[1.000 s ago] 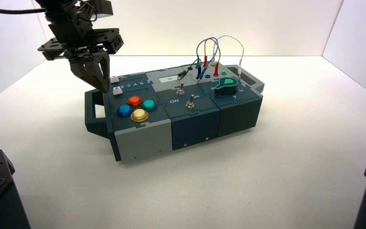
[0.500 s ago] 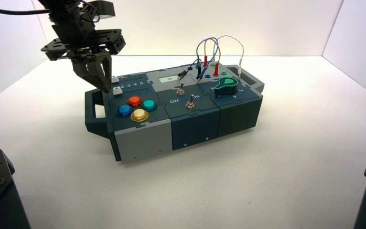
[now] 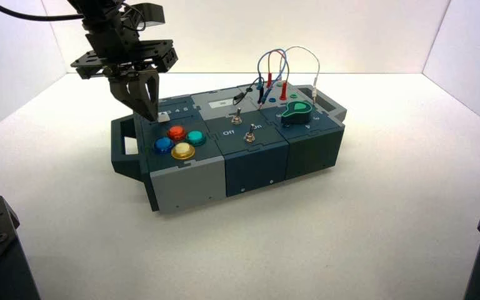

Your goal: Move the bottom slider to position 2.

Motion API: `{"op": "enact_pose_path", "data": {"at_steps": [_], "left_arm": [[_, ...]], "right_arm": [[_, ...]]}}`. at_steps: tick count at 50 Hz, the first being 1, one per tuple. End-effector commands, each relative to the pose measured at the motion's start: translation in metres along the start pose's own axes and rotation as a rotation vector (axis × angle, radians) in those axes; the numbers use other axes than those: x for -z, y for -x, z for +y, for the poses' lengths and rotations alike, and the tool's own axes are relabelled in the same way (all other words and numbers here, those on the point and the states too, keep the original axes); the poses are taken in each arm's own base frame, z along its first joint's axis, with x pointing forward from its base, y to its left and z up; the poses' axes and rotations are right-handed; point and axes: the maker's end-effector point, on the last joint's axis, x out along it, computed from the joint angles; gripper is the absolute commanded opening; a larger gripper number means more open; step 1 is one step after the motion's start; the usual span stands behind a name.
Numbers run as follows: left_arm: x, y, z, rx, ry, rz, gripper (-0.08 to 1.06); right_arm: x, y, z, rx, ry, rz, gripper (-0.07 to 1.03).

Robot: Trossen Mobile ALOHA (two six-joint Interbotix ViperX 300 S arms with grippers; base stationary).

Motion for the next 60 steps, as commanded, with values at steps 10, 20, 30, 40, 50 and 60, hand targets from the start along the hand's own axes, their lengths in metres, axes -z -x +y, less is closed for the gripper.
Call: {"op": "enact_pose_path", "data": {"at_steps": [10,20,30,40,50,60], "left_arm": [[-0.005,0.018,-0.004,0.007,0.002,-0.058,-0.03],[-0.013,0.046,-0.007,0.018,0.005,-0.145,-0.03],[-0.018,0.046,-0.010,0.023,-0.003,-0.141,-0.03],[-0.027,0.036,-0.024,0.031,-0.040,-0.117,-0.03],[-0.035,0.030,-0.028,0.034,-0.037,-0.106,-0.03],[-0.031,0.023,-0.026,0.030,-0.033,-0.081,-0.03]], "right_arm": [[-0.006,0.003,0.002,-0.005,0.000,-0.020,-0.01],[-0.007,0.003,0.002,-0.005,0.000,-0.021,-0.01],[-0.008,0.004,0.002,-0.006,-0.003,-0.024,-0.01],[-0.007,0.003,0.002,-0.003,-0.003,-0.020,-0.01],[-0.008,0.004,0.002,-0.005,-0.001,-0.026,-0.01],[-0.009,0.005,0.002,-0.003,0.001,-0.029,-0.01]]}}
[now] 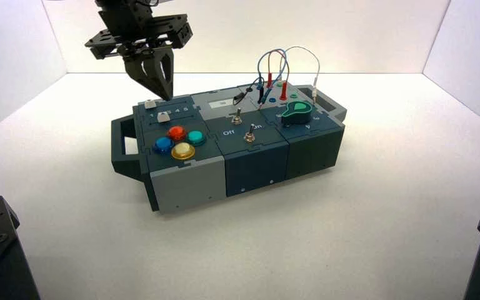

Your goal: Move the bottom slider to position 2.

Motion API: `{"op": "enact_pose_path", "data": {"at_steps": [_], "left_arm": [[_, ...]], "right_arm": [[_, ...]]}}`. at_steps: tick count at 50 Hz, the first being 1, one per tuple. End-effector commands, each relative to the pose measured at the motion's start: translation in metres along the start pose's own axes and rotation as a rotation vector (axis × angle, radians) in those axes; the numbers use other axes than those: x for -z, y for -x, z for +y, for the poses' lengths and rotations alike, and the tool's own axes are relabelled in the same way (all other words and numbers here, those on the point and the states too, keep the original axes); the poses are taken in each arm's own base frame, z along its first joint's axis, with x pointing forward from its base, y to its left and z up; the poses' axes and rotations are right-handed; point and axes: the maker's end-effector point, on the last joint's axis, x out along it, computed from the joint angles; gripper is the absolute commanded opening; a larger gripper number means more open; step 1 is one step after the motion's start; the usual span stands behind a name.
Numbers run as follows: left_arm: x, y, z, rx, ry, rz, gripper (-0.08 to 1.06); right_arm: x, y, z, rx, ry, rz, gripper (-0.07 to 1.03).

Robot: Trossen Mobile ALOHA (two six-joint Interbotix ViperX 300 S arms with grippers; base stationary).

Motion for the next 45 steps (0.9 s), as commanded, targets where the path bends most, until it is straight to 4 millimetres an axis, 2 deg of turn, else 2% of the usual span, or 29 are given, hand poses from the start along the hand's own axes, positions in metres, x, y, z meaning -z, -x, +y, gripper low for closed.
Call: {"op": "enact_pose_path", "data": {"at_steps": [1,14,45], "left_arm": [[-0.008,0.003,-0.003,0.004,-0.006,-0.020,-0.03],[-0.003,-0.009,0.000,-0.002,-0.004,0.019,-0.03],[-0.004,-0.016,0.000,-0.004,-0.008,0.035,-0.03]], "right_arm": [[-0.009,0.005,0.002,-0.004,0.000,-0.026,-0.01],[-0.009,0.005,0.002,-0.004,0.003,-0.026,-0.01],[-0.009,0.005,0.002,0.000,0.005,-0.029,-0.01]]}}
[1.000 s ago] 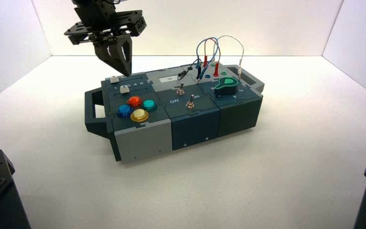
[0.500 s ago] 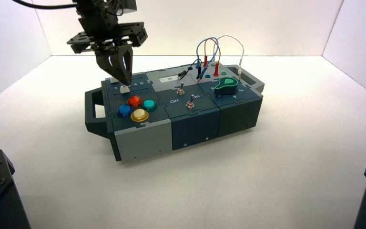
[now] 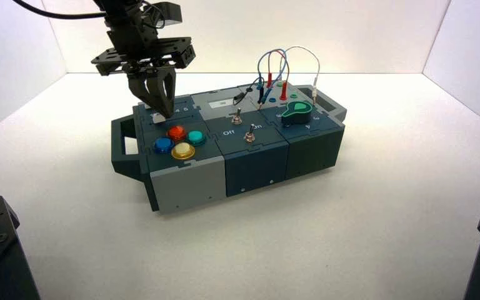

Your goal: Move the bottom slider to position 2.

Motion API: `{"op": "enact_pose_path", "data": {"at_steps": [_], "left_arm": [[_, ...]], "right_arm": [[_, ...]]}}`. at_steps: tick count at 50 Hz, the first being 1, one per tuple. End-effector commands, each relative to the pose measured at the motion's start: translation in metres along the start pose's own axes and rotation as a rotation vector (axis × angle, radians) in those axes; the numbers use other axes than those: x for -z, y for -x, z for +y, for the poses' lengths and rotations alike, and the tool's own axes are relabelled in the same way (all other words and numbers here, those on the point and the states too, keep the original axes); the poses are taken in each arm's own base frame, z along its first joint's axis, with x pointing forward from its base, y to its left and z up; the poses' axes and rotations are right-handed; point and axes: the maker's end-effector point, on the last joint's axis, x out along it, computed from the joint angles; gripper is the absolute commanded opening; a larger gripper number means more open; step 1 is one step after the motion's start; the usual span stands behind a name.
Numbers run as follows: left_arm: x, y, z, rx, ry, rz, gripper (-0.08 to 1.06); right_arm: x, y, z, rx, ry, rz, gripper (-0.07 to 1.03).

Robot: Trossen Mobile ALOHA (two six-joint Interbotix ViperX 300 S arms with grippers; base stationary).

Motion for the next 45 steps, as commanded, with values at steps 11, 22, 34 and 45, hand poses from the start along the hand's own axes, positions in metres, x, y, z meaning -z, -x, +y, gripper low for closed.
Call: {"op": "enact_pose_path", "data": {"at_steps": [11,22,34,45], "left_arm": [[-0.025,0.028,-0.014,0.020,-0.038,-0.097,-0.03],[-0.025,0.039,-0.015,0.023,-0.043,-0.104,-0.03],[-0.011,0.036,-0.008,0.019,-0.017,-0.075,-0.03],[0.003,0.043,0.009,0.007,0.032,-0.086,-0.03]], "right_arm": [[-0.008,0.003,0.002,-0.003,0.005,-0.021,-0.01],[-0.008,0.003,0.002,-0.004,0.005,-0.023,-0.01],[-0.007,0.003,0.002,-0.003,0.005,-0.021,-0.01],[-0.007,0.005,0.002,-0.005,0.006,-0.027,-0.01]]}}
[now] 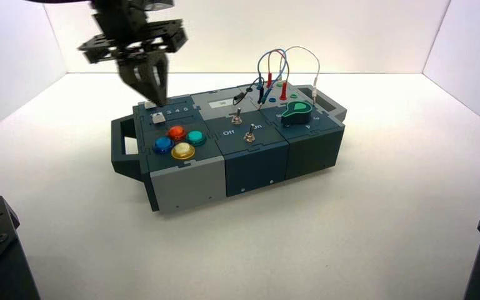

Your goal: Move the bottom slider to position 2.

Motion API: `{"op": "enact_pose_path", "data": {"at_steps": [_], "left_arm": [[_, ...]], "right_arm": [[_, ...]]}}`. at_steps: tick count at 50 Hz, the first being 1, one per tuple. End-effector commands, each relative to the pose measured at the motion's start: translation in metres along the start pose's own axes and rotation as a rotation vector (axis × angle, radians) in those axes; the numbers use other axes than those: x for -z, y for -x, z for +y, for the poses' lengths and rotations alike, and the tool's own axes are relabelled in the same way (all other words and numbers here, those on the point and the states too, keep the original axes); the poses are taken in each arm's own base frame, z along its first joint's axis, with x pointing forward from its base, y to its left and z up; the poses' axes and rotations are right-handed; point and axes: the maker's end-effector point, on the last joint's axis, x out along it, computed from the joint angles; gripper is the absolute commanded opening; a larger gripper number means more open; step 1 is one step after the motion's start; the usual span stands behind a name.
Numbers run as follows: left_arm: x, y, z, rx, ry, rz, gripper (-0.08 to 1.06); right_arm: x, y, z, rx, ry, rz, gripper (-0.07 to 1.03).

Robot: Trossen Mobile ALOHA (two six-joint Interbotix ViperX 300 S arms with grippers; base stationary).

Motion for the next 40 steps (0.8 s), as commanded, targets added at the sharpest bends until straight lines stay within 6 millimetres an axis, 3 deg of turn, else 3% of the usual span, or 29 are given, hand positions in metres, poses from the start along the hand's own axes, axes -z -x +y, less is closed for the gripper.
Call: {"op": "enact_pose_path", "data": {"at_steps": [1,10,23,40], "left_arm": [[-0.005,0.017,0.006,-0.002,0.013,-0.061,-0.03],[-0.004,0.023,0.006,-0.002,0.014,-0.076,-0.03],[0.012,0.006,0.012,-0.011,0.030,-0.019,-0.03],[0.010,-0.002,0.014,-0.016,0.036,-0.013,-0.03]], "right_arm": [[-0.007,0.004,0.002,-0.006,0.003,-0.027,-0.01],[-0.007,0.005,0.002,-0.006,0.002,-0.029,-0.01],[-0.007,0.005,0.002,-0.008,0.005,-0.031,-0.01],[-0.007,0.006,0.002,-0.008,0.007,-0.031,-0.01]]}}
